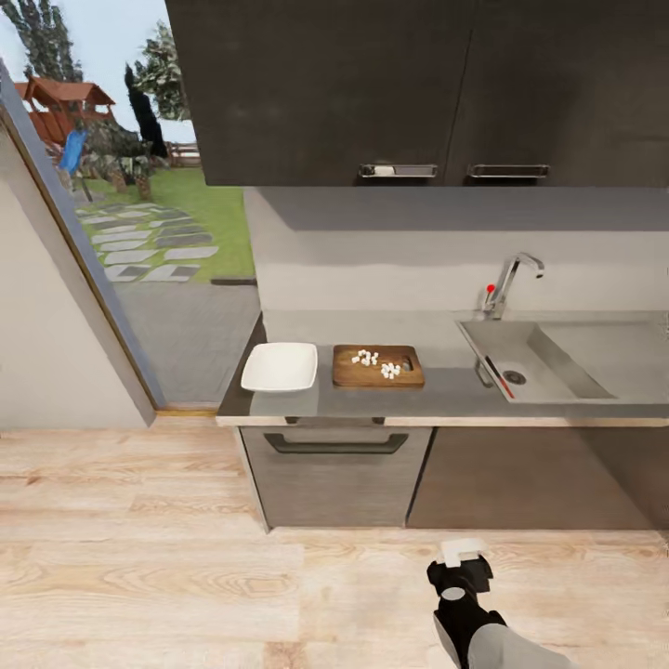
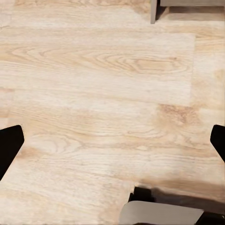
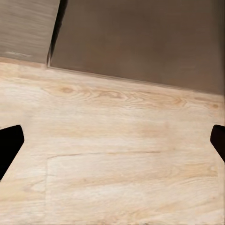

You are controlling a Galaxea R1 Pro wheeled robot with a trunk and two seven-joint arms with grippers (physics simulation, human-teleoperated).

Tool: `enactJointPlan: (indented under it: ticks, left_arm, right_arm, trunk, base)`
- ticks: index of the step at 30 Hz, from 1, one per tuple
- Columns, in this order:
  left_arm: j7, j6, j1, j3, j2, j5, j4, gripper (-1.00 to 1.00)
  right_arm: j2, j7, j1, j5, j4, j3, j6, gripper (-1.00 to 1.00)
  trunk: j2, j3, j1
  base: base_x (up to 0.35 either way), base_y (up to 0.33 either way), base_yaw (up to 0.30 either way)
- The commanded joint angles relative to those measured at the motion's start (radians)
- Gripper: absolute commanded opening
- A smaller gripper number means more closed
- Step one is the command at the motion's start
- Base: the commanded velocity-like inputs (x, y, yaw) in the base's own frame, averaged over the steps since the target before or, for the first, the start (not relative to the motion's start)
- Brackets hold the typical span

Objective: In the kitchen, take the Vidalia onion out of the sink, dice it on the chopping board with the paring knife, put the diced onion into the bowl on the countertop, then place both the paring knife and the chopping board into the sink.

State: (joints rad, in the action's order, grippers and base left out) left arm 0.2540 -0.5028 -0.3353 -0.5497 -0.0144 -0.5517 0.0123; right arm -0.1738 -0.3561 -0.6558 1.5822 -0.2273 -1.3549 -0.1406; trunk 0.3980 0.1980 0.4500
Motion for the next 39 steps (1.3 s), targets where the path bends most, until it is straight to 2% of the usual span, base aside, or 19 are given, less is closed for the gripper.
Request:
enactJointPlan:
  ticks: [1, 5, 9, 16, 21, 23, 25, 28, 29, 35, 39]
  left_arm:
    - [0.006, -0.002, -0.001, -0.009, -0.001, -0.004, -0.002, 1.0]
    - [0.006, -0.002, -0.001, -0.009, -0.001, -0.004, -0.004, 1.0]
    - [0.006, -0.002, -0.001, -0.009, -0.001, -0.004, -0.004, 1.0]
    - [0.006, -0.002, -0.001, -0.009, -0.001, -0.004, -0.005, 1.0]
    - [0.007, -0.002, -0.001, -0.009, -0.001, -0.004, -0.005, 1.0]
    - [0.006, -0.002, -0.001, -0.009, -0.001, -0.004, -0.005, 1.0]
    - [0.007, -0.002, -0.001, -0.009, -0.001, -0.004, -0.005, 1.0]
    - [0.007, -0.002, -0.001, -0.009, -0.001, -0.004, -0.005, 1.0]
    - [0.006, -0.002, -0.001, -0.009, -0.001, -0.004, -0.005, 1.0]
    - [0.006, -0.002, -0.001, -0.009, -0.001, -0.004, -0.005, 1.0]
    - [0.007, -0.002, -0.001, -0.009, -0.001, -0.004, -0.005, 1.0]
  right_arm:
    - [-0.001, 0.003, -0.007, 0.001, -0.001, -0.009, 0.006, 1.0]
    - [-0.001, 0.01, -0.031, -0.016, -0.002, -0.009, 0.025, 1.0]
    - [-0.001, 0.014, -0.074, -0.023, -0.003, -0.009, 0.089, 1.0]
    - [-0.001, 0.033, -0.22, -0.055, -0.003, -0.009, 0.254, 1.0]
    - [-0.001, 0.036, -0.372, -0.072, -0.004, -0.009, 0.4, 1.0]
    - [0.016, 0.036, -0.473, -0.075, -0.005, -0.009, 0.496, 1.0]
    - [0.032, 0.037, -0.541, -0.075, -0.006, -0.009, 0.558, 1.0]
    - [0.045, 0.037, -0.615, -0.076, -0.006, -0.01, 0.619, 1.0]
    - [0.048, 0.037, -0.661, -0.076, -0.006, -0.01, 0.656, 1.0]
    - [0.05, 0.044, -0.807, -0.076, -0.002, -0.01, 0.747, 1.0]
    - [0.05, 0.083, -0.909, -0.076, 0.0, -0.01, 0.821, 1.0]
  trunk:
    - [0.002, 0.002, 0.0]
    - [0.002, 0.002, 0.0]
    - [0.002, 0.002, 0.0]
    - [0.002, 0.002, 0.0]
    - [0.002, 0.002, 0.0]
    - [0.002, 0.002, 0.0]
    - [0.002, 0.002, 0.0]
    - [0.002, 0.002, 0.0]
    - [0.002, 0.002, 0.0]
    - [0.002, 0.002, 0.0]
    - [0.002, 0.002, 0.0]
  base:
    - [-0.313, 0.0, 0.0]
    - [-0.322, 0.0, 0.0]
    - [-0.327, 0.0, 0.0]
    - [-0.127, 0.0, 0.0]
    - [-0.011, 0.0, 0.0]
    - [-0.001, 0.0, 0.0]
    - [0.0, 0.0, 0.0]
    - [0.0, 0.0, 0.0]
    - [0.0, 0.0, 0.0]
    - [0.0, 0.0, 0.0]
    - [0.0, 0.0, 0.0]
